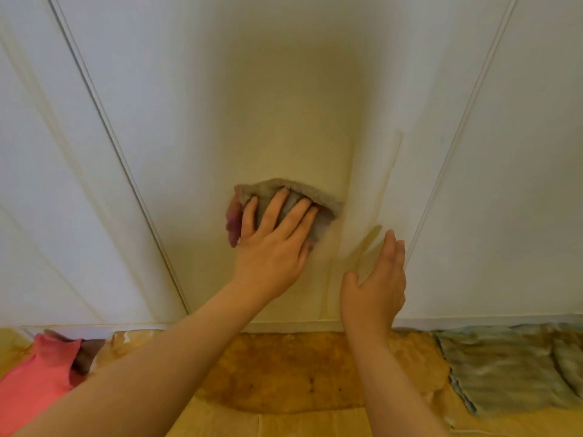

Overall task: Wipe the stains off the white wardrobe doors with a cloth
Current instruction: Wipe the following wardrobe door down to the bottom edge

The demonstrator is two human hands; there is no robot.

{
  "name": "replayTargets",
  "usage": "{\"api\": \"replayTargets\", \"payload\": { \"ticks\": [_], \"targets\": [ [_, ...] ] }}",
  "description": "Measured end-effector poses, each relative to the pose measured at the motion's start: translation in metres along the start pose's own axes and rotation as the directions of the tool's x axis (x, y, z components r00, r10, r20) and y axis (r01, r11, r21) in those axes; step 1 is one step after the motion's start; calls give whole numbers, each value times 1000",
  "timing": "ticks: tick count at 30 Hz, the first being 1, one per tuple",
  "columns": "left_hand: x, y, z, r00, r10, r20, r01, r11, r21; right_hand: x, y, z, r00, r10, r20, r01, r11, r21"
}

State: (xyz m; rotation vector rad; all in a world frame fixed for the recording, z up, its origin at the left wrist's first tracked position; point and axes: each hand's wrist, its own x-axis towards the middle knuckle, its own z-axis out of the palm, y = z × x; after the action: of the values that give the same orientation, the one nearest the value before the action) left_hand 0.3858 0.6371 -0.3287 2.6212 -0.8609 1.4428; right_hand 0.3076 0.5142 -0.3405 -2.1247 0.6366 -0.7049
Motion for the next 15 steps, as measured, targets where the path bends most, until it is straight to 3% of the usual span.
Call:
{"api": "replayTargets", "payload": {
  "ticks": [2, 6, 10, 15],
  "targets": [
    [21, -14, -2, 996, 75, -38, -74, 997, 37, 1, 0, -6, 1000, 24, 1, -24, 1000, 7],
    [15, -16, 7, 1000, 29, 2, -29, 997, 69, 4, -9, -20, 999, 40, 9, -40, 998, 43],
    [3, -26, 7, 972, 220, 89, -232, 958, 167, 6, -14, -34, 1000, 26, 8, -27, 998, 52],
    [109, -13, -22, 982, 3, -188, 23, 991, 134, 5, -13, -41, 998, 62, 22, -63, 997, 45]
  ]
}}
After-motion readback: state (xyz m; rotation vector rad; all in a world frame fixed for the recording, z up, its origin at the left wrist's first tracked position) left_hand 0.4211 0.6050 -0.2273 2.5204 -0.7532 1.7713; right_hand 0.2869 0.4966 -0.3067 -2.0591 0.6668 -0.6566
